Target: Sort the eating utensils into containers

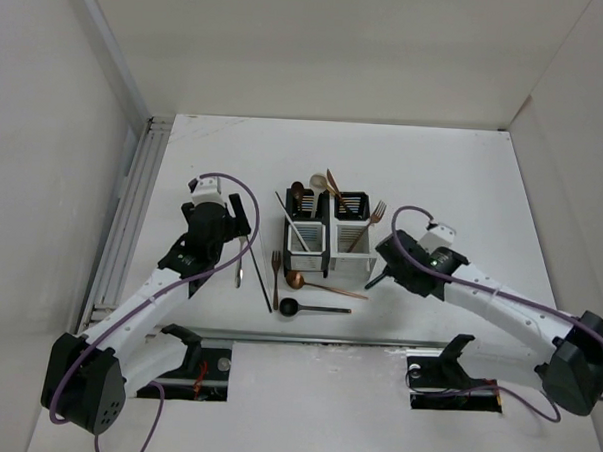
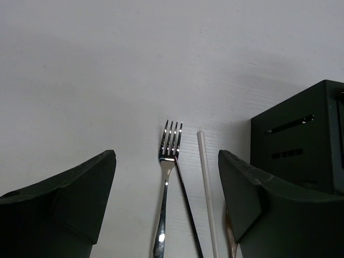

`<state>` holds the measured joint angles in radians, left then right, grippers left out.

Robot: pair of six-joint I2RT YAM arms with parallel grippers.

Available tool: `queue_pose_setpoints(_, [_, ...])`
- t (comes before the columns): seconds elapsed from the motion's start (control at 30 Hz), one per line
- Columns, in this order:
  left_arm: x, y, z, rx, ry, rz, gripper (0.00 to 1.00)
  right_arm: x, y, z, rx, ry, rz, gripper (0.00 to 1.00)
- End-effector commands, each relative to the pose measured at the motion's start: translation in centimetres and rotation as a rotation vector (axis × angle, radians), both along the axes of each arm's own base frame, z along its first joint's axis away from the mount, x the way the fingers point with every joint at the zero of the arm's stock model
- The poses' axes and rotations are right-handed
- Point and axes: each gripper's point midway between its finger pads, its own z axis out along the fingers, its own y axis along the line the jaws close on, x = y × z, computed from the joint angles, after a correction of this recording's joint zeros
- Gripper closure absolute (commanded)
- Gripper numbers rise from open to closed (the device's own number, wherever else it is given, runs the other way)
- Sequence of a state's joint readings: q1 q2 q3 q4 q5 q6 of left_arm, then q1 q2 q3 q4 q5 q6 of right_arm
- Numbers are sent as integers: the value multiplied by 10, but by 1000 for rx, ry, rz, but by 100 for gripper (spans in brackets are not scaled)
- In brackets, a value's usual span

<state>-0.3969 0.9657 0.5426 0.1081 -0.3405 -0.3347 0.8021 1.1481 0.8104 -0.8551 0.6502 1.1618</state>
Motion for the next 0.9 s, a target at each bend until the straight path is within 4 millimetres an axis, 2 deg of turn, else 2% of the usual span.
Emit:
queue_pose_setpoints(0.0, [3,-2,10,-31,-43,-2,26,-7,-9,-5,149,22,-110,33])
queue_pose_setpoints(0.03, [2,-1,8,-31,-43,-2,26,-3,-9,-15,207,25,-136,33])
queue_pose_setpoints(0.07, [2,-1,8,-31,-43,-2,26,-9,-13,-23,217,51,-146,33])
queue_pose_setpoints(0.13, [2,-1,8,-31,-43,-2,26,4,-4,-26,293,12,-125,36])
queue_pose_setpoints(0.17, [1,-1,11,-35,-51,-2,26,3,-5,-36,308,36,-138,36])
queue_pose_setpoints(0.23, [1,-1,11,-35,-51,-2,26,12,-4,-45,298,46,-136,37])
queue_pose_setpoints(0.27, [1,-1,11,-35,-51,-2,26,12,-1,-47,286,67,-117,37])
queue_pose_setpoints(0.3, [1,0,11,-31,-52,6,26,23,5,-38,286,50,-94,37])
queue_pose_setpoints(0.33, [1,1,11,-31,-53,6,26,25,6,-45,248,86,-80,37])
queue_pose_setpoints(0.43, [0,1,10,-31,-53,6,26,36,10,-43,209,110,-68,37])
queue_pose_setpoints(0.47, [0,1,10,-31,-53,6,26,34,9,-53,187,143,-73,37])
queue_pose_setpoints(0.57, [-1,1,13,-35,-61,6,26,33,11,-63,188,171,-87,39])
queue_pose_setpoints(0.73, [-2,4,9,-28,-54,15,24,35,17,-66,231,159,-103,40])
queue_pose_setpoints(0.87, [-1,3,11,-31,-62,15,24,30,16,-81,215,222,-121,40])
